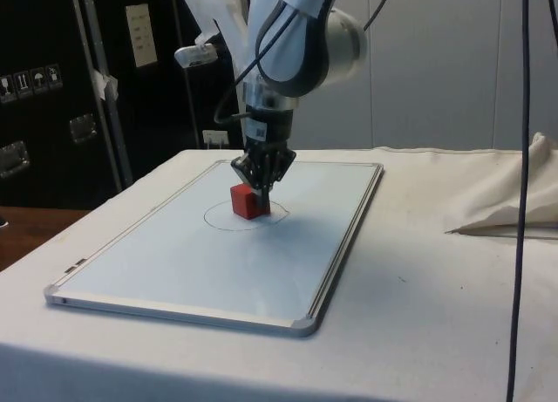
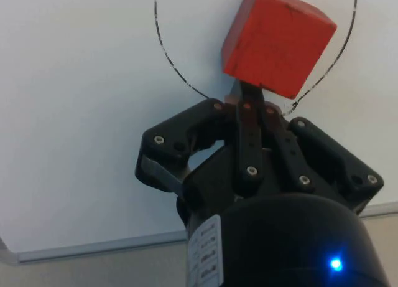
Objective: Push the cube into the marked area.
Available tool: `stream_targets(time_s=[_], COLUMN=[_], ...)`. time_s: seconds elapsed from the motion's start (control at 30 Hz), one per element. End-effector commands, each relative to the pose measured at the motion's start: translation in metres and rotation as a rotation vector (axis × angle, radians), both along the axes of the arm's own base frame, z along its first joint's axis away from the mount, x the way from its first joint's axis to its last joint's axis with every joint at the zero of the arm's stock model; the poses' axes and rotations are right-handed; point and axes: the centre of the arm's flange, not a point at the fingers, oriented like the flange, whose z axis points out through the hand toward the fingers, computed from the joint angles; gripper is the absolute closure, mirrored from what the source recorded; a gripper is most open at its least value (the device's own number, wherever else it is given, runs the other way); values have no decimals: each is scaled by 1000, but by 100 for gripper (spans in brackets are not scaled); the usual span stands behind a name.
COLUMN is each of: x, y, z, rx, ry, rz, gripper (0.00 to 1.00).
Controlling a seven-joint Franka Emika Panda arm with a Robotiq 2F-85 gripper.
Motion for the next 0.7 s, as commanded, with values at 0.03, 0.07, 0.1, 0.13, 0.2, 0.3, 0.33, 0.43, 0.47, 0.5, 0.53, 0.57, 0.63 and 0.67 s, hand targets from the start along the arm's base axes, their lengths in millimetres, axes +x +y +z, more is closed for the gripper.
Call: stream_targets(time_s=[0.03, 0.07, 0.1, 0.13, 0.2, 0.3, 0.33, 0.43, 0.47, 0.5, 0.53, 0.57, 0.63, 0.67], x=[0, -2, -2, -2, -3, -3, -2, -2, -1, -1, 0, 0, 0, 0], y=[1, 1, 1, 1, 4, 8, 9, 10, 11, 11, 12, 12, 12, 12], z=[1, 4, 7, 10, 18, 27, 26, 38, 40, 43, 45, 48, 50, 55], rx=[1, -1, 1, 3, 9, 16, 24, 23, 24, 25, 26, 27, 29, 32], ry=[-1, -2, -5, -9, -15, -20, -28, -20, -18, -19, -20, -20, -21, -25], rz=[-3, -12, -14, -16, -9, 8, 4, 34, 42, 48, 55, 63, 69, 83], gripper=[100, 100, 100, 100, 100, 100, 100, 100, 100, 100, 100, 100, 100, 100])
